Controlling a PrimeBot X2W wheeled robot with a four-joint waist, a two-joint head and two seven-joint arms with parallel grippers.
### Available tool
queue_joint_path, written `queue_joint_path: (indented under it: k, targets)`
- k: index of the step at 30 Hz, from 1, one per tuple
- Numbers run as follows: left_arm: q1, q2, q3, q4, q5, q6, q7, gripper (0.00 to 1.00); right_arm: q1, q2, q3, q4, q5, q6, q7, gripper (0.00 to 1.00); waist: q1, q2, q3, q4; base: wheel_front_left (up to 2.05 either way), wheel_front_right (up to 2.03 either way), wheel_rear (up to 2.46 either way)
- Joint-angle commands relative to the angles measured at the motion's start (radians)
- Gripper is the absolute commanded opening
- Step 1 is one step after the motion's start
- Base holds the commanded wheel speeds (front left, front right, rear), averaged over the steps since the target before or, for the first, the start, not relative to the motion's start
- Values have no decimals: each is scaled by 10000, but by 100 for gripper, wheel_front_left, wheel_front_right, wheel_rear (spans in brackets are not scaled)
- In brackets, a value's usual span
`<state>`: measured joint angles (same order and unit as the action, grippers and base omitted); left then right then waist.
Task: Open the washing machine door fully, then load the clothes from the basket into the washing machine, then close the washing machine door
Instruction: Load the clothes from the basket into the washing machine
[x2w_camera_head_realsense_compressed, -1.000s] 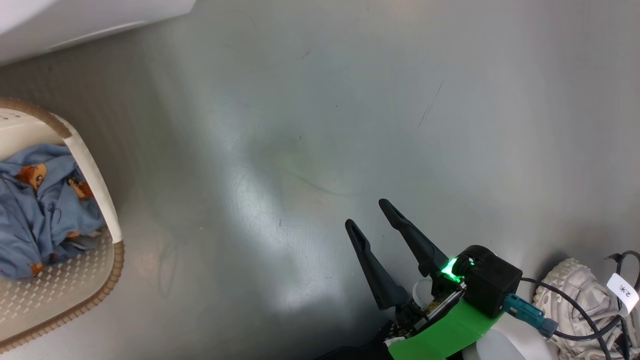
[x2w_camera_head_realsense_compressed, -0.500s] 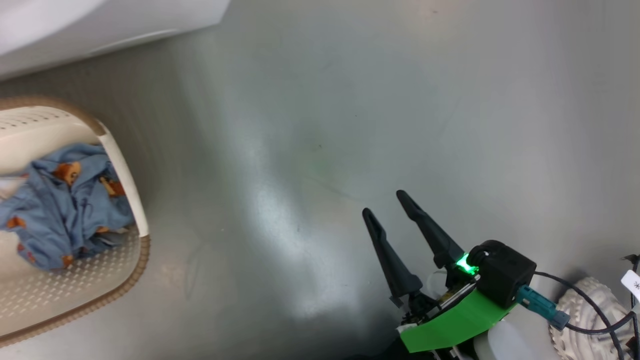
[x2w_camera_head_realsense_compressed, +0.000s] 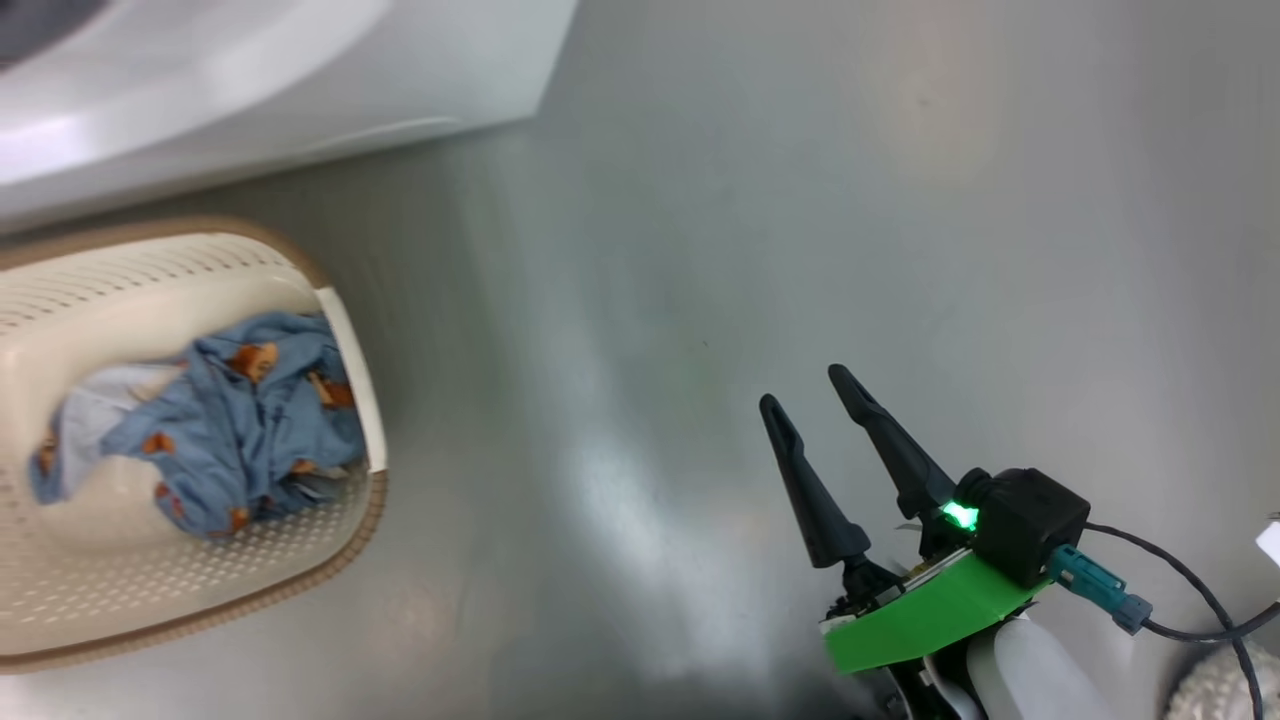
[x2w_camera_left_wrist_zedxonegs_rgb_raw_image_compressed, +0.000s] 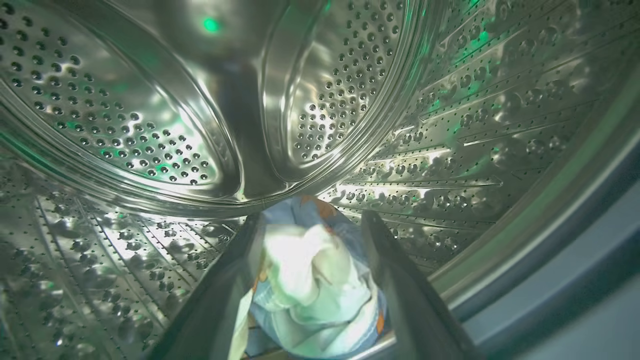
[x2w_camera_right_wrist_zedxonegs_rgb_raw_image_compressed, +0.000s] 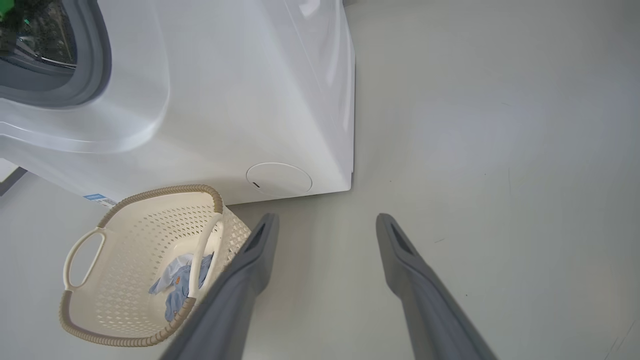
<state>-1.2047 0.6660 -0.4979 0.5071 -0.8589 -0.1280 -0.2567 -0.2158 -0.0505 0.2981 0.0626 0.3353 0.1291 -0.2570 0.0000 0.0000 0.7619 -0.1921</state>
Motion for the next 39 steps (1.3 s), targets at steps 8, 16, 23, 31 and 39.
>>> queue_joint_path:
  k: [8, 16, 23, 31, 39]
  targets:
    - [2109, -156, 1582, -1088, 94, -27, -50, 100, 136, 3, -38, 263, -145, 16, -48, 100, 0, 0, -1324, 769, 0, 0, 0]
    - [4092, -775, 2534, -2097, 691, -27, -51, 100, 244, 3, -232, 592, -119, 16, -48, 100, 0, 0, -2228, 1061, 0, 0, 0]
    - [5418, -1362, 3364, -2684, 1320, -27, -51, 100, 424, 3, -430, 838, -129, 16, -48, 100, 0, 0, -3001, 1232, 0, 0, 0]
    - [7311, -2263, 4274, -3260, 2139, -27, -51, 100, 749, 3, -738, 1005, -216, 16, -48, 100, 0, 0, -4010, 1362, 0, 0, 0]
    - [9097, -3178, 5375, -3962, 3279, -27, -51, 100, 970, 3, -969, 852, -610, 16, -48, 100, 0, 0, -4868, 1342, 0, 0, 0]
